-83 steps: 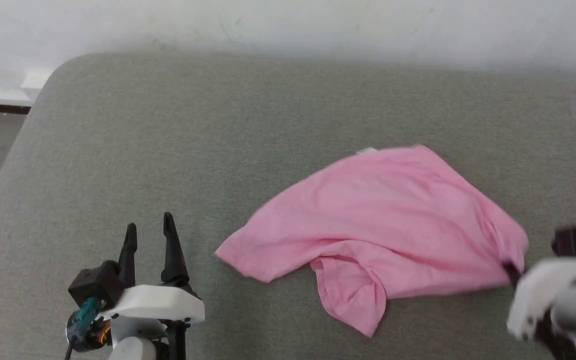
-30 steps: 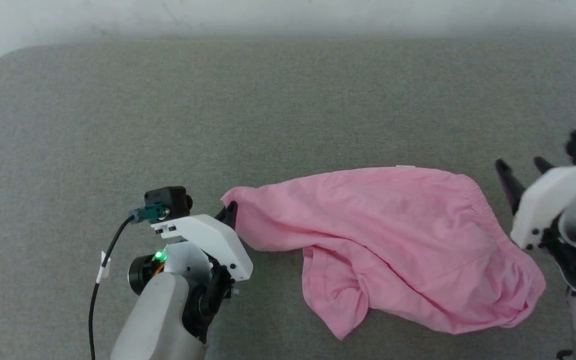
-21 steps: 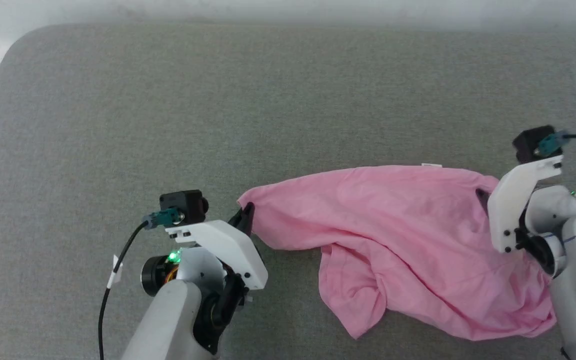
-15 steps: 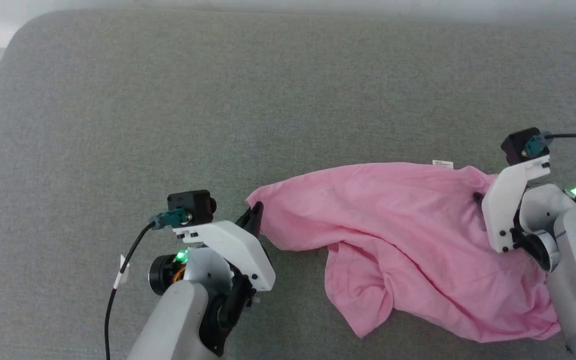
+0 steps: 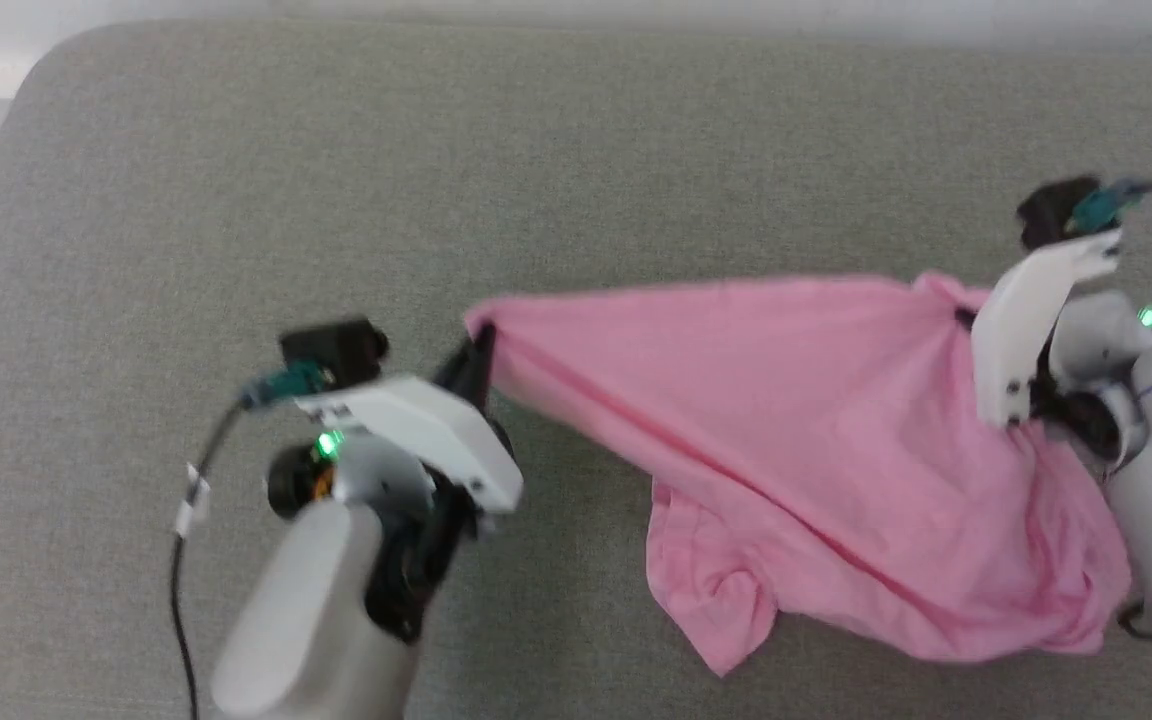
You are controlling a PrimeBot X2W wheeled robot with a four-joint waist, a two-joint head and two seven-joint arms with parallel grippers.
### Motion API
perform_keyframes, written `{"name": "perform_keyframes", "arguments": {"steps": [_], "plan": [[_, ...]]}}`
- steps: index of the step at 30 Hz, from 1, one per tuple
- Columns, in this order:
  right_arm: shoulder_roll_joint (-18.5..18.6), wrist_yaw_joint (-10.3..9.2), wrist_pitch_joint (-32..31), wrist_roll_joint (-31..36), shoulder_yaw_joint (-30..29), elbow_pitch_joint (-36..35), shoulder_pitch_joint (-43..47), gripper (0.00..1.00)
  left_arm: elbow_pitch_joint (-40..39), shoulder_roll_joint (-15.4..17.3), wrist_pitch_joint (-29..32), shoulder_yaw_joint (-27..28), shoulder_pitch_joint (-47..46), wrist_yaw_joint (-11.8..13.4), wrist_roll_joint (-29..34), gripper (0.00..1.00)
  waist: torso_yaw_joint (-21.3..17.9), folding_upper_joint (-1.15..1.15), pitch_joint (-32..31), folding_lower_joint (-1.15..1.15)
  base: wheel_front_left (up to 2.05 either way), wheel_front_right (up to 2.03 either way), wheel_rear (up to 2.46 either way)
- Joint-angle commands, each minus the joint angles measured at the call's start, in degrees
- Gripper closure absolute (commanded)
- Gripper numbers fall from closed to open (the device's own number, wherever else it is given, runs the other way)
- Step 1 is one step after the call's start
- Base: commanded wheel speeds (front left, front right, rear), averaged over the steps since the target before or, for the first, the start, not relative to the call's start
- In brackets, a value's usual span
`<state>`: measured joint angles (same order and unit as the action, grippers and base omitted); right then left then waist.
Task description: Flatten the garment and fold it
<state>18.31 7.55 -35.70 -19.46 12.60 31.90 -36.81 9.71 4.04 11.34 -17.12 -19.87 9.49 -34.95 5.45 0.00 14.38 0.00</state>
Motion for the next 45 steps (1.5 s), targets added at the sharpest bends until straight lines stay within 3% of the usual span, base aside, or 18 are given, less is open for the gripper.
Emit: {"name": "perform_keyframes", "arguments": {"steps": [1, 6, 12, 21, 25, 30, 35, 40, 45], "plan": [[-0.2, -0.06, 0.3, -1.9, -0.9, -0.6, -2.4, 1.0, 0.0, 0.7, -0.5, 1.1, -2.9, -0.7, -0.2, 1.0, -0.2, 0.0, -0.3, 0.0, 0.0, 0.0, 0.0], [-2.2, -0.06, -1.0, -9.0, -5.1, -1.9, -10.0, 1.0, 3.9, 3.5, 0.1, 3.2, -14.2, -1.8, 0.6, 1.0, -0.5, 0.0, -0.3, 0.0, 0.0, 0.0, 0.0], [-5.7, -0.06, -0.3, -11.4, -8.1, -1.6, -21.4, 1.0, 10.3, 6.9, 0.0, 5.7, -30.4, -2.0, 2.3, 1.0, -1.9, 0.0, 1.6, 0.0, 0.0, 0.0, 0.0], [-10.2, -0.06, 12.8, -8.9, -10.8, 2.3, -36.9, 1.0, 16.1, 8.8, -8.5, 8.6, -48.7, -1.5, 4.9, 1.0, -3.5, 0.0, 3.4, 0.0, 0.0, 0.0, 0.0], [-11.3, -0.06, 18.3, -11.7, -12.4, 4.0, -39.7, 1.0, 16.0, 8.6, -12.4, 10.5, -51.3, -3.1, 3.2, 1.0, -3.3, 0.0, 3.4, 0.0, 0.0, 0.0, 0.0], [-9.2, -0.06, 20.7, -15.3, -9.3, 2.9, -36.5, 1.0, 15.9, 8.5, -14.2, 10.0, -47.9, -5.3, 2.4, 1.0, -2.6, 0.0, 2.8, 0.0, 0.0, 0.0, 0.0], [-4.7, -0.06, 21.0, -21.5, -2.7, -4.1, -24.1, 1.0, 13.5, 8.4, -15.2, 9.0, -36.2, -6.3, 1.8, 1.0, -1.9, 0.0, 0.2, 0.0, 0.0, 0.0, 0.0], [0.7, -0.06, 21.3, -27.5, 1.2, -15.2, -5.9, 1.0, 8.0, 7.4, -14.7, 8.7, -18.8, -4.9, 0.0, 1.0, -1.2, 0.0, -3.5, 0.0, 0.0, 0.0, 0.0], [4.5, -0.06, 20.4, -30.5, 1.3, -24.8, 12.8, 1.0, 1.6, 7.1, -12.9, 9.0, -2.0, -2.6, -2.0, 1.0, -1.1, 0.0, -7.6, 0.0, 0.0, 0.0, 0.0]]}}
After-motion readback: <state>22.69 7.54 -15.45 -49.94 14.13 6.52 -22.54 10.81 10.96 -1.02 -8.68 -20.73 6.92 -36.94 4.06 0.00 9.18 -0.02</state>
